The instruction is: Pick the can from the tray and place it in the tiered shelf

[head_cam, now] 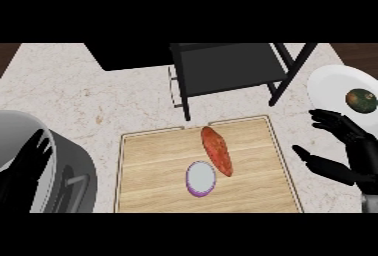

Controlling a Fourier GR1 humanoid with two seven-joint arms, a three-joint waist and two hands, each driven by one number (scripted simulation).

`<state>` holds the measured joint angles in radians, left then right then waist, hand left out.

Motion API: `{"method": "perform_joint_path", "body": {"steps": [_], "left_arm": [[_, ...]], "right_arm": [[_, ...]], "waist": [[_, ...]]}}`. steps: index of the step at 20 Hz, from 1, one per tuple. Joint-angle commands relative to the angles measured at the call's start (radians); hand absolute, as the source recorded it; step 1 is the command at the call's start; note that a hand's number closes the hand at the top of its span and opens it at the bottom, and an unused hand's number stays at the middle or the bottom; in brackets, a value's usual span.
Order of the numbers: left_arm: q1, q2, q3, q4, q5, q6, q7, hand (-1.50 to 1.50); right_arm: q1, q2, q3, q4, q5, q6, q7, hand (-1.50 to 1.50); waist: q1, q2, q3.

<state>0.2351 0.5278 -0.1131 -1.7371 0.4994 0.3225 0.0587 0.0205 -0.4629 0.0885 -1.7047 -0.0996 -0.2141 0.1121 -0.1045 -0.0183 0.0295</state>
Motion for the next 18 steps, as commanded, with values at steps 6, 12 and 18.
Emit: {"method": "perform_joint_path", "body": {"steps": [6, 12, 18], "left_arm": [[-0.102, -0.009, -0.106, 0.177, 0.002, -0.009, 0.139, 0.0], [-0.107, 0.016, -0.126, 0.175, 0.033, -0.03, 0.154, 0.0], [-0.135, 0.044, -0.141, 0.168, 0.043, -0.021, 0.17, 0.0]], "right_arm": [[0.193, -0.097, 0.107, -0.344, -0.003, 0.12, 0.093, -1.5], [0.211, -0.21, 0.147, -0.564, 0.046, 0.141, 0.369, -1.5], [0.109, -0.227, 0.205, -0.697, 0.165, 0.062, 0.724, -1.5]], "waist": [[0.009, 0.019, -0.034], [0.036, 0.018, -0.036], [0.067, 0.022, -0.037]]}}
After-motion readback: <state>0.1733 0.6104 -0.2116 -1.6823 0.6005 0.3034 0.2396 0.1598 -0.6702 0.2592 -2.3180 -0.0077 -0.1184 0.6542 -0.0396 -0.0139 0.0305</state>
